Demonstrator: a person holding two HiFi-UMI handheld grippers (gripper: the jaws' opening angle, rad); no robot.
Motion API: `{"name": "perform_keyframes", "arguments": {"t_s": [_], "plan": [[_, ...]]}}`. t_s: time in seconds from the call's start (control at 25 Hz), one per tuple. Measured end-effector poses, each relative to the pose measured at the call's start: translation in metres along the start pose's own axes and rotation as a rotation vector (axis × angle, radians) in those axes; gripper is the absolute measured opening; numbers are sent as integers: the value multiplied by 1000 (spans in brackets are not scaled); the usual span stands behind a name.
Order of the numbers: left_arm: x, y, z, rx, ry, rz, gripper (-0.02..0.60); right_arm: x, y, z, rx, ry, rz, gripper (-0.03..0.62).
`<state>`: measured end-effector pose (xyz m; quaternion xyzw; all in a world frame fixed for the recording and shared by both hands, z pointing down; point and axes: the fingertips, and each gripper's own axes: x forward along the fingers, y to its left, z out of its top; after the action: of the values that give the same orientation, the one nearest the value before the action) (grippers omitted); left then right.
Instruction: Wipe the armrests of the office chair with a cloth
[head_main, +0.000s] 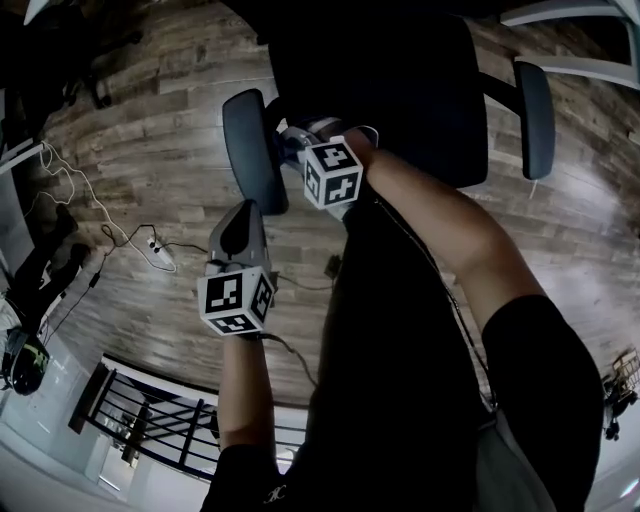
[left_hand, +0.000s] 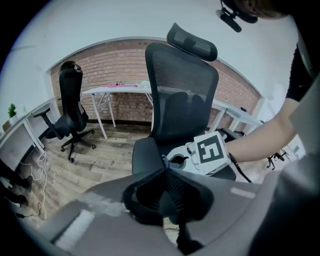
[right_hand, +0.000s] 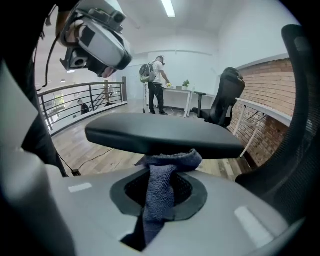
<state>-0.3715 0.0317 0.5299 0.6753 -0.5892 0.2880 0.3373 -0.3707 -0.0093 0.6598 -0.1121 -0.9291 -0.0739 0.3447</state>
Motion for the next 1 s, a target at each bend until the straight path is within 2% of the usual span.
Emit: {"name": "perform_keyframes", "arguments": {"t_s": [0.2,0.44,0.6,0.8,1.0], "plan": [[1,7,3,5,2,0,6,22,-9,1,-11,35,22,46],[1,15,-4,-8,20,-2,6,42,-19,-21,-10,119,46,46],[1,17,-6,-40,25,-11,6,56,-35,-38,36,168,31,46],[0,15,-15,-38,27,-10,6,78,-50,-73,139,215,17,46],[-6,22,-27,-62,40,7,6,91,-55,-84,177,218,66,48]]}}
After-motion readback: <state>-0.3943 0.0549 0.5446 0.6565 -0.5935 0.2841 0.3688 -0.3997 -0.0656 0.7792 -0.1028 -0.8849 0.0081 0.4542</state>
